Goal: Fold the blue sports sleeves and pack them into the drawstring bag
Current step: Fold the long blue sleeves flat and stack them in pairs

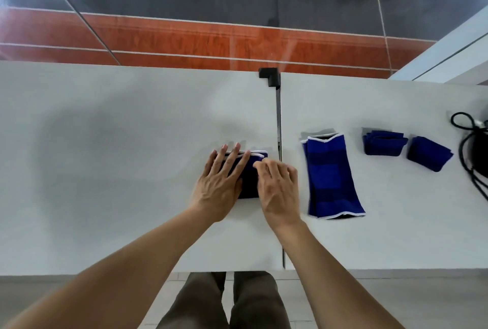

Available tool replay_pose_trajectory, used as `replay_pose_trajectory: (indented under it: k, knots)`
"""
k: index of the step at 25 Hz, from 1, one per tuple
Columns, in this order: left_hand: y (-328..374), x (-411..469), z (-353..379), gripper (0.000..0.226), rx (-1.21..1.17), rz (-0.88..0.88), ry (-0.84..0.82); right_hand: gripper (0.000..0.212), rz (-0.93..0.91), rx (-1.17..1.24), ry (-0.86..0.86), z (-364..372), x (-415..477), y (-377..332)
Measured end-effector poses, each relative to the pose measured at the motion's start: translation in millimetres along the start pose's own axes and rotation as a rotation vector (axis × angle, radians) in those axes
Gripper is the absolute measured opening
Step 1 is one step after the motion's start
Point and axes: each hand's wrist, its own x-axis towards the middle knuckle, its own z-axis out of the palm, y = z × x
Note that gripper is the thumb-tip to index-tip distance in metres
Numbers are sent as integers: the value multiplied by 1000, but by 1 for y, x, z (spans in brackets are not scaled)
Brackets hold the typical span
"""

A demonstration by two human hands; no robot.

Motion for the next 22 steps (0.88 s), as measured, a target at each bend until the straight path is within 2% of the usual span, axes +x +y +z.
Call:
replay_pose_trajectory:
  k: [1,4,9,13,18,22]
  knots:
    - [-1,0,0,60,-5,3,-6,45,-34,-17,-37,1,-7,1]
    - [-2,2,1,61,-14,-5,-20,58,33,-72,-194,-3,-19,4]
    - [-1,4,2,63,2,-7,-44,63,20,-162,-315,-11,-12,5]
    - [4,7,-1,62,30,-26,-47,62,33,-97,-408,-20,-1,14]
    - [24,8,-12,68,96,-109,13,58,-41,116,-355,-40,4,35]
    - [50,12,-27,70,101,-225,97,53,-70,215,-254,-60,-5,80]
